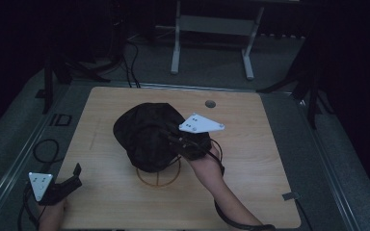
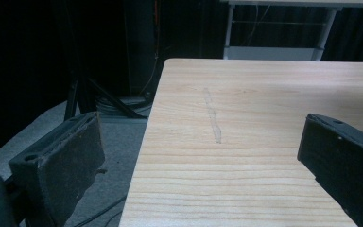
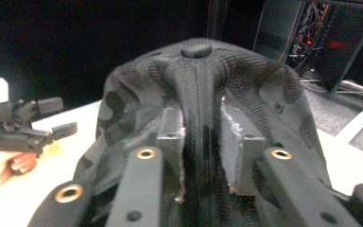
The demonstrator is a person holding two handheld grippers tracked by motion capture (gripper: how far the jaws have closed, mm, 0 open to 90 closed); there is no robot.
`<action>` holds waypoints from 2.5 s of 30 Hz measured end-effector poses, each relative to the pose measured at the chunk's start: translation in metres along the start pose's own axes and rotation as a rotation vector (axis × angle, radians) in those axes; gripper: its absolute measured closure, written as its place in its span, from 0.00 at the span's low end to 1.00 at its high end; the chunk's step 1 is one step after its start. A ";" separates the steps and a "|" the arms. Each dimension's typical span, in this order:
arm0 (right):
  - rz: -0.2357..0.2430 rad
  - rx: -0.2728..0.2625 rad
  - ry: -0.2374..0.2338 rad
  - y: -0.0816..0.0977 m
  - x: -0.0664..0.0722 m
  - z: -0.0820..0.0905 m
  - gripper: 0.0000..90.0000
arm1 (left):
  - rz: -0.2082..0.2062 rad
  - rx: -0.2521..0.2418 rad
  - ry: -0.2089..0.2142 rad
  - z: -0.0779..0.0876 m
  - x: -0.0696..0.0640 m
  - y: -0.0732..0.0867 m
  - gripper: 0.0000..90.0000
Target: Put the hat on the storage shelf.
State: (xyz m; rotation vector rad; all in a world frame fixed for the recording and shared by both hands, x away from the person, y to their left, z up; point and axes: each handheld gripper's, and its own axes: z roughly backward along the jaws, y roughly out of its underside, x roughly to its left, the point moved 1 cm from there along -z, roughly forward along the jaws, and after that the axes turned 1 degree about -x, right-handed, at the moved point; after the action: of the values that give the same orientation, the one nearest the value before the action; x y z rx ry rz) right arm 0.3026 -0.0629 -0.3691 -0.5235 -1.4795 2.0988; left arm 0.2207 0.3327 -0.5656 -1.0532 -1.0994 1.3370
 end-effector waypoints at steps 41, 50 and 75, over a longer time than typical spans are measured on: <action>-0.043 -0.016 0.027 -0.004 -0.041 0.041 0.32 | 0.000 0.000 -0.004 0.000 0.000 0.000 0.02; -0.067 -0.029 0.047 0.013 -0.064 0.060 0.20 | 0.006 -0.002 -0.004 0.000 0.000 0.000 0.02; -0.095 0.023 0.224 0.116 -0.127 0.100 0.13 | 0.000 0.000 -0.006 0.000 -0.001 0.000 0.02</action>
State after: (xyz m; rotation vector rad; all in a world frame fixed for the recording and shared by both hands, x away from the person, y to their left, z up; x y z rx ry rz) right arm 0.3236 -0.2462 -0.4430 -0.6441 -1.3251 1.9132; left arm 0.2205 0.3321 -0.5657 -1.0502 -1.1039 1.3412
